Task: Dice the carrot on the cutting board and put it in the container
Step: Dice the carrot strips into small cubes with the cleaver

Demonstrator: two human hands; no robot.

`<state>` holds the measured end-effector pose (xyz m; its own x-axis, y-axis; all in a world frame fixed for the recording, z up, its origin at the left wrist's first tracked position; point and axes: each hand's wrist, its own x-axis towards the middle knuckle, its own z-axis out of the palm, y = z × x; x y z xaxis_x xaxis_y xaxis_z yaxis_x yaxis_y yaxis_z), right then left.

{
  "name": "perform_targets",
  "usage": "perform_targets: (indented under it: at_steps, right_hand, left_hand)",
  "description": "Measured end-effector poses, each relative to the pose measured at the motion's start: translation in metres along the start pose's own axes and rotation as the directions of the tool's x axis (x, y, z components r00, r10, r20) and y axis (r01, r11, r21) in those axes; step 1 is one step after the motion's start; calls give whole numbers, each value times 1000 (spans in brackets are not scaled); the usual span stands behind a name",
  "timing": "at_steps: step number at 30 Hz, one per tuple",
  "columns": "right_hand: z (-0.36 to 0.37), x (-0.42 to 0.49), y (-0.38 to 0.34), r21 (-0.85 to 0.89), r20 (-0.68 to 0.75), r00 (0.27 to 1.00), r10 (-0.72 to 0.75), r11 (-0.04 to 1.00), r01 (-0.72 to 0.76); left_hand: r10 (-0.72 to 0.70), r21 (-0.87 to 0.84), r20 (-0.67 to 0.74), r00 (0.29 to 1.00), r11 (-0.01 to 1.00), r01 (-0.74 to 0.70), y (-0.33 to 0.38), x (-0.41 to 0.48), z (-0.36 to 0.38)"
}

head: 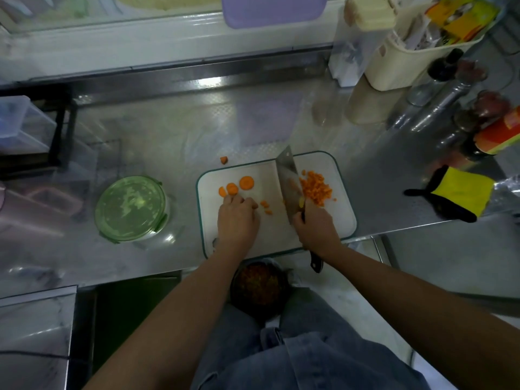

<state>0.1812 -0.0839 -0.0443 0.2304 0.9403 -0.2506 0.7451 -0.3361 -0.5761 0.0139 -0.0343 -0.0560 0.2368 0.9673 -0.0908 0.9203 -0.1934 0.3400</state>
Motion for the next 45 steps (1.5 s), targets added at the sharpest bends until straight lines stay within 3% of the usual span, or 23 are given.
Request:
perform_targets:
  at_steps: [3, 9, 14, 20, 23, 26, 31, 36, 41, 43, 45]
  right_hand:
    - [-3, 2, 0, 51, 15, 1000, -14, 999, 13]
    - [15, -10, -17, 99, 137, 967, -217, 974, 204]
    - [11, -18, -7, 81, 151, 976, -156, 986, 145]
    - [-6, -10, 11, 26, 14, 1000, 9, 1000, -10]
    - [-14, -2, 13, 95, 7, 996, 84, 992, -84]
    - [-23, 3, 6, 278, 77, 986, 151, 946, -167]
    - [-32, 4, 3, 449, 72, 983, 171, 874, -185]
    - [-41, 8, 10, 452, 50, 987, 154, 878, -160]
    - [-52, 8, 14, 374, 23, 989, 144, 917, -142]
    - [-55, 8, 11, 271, -24, 997, 68, 961, -59]
    - [-56, 7, 7, 63, -82, 996, -41, 997, 46]
  left_hand:
    - [-14, 10, -15, 1000, 1000, 15, 2, 0, -1]
    - [-44, 51, 7, 999, 998, 43, 0, -4, -7]
    - [-58, 53, 27, 998, 997, 56, -3, -6, -8]
    - [-78, 83, 53, 996, 994, 73, 0, -5, -9]
    - [-71, 84, 46, 996, 994, 66, 2, -3, -10]
    - [-14, -6, 18, 1000, 1000, 14, 8, 0, -10]
    - [246, -132, -45, 968, 959, -250, 38, 6, -6]
    - [370, -34, 116, 922, 929, -369, 70, 19, 3]
    - [265, 20, 134, 955, 963, -270, 76, 30, 8]
    - [177, -78, 130, 976, 983, -168, 76, 35, 4]
    - [31, -246, 144, 989, 969, 6, 77, 37, -3]
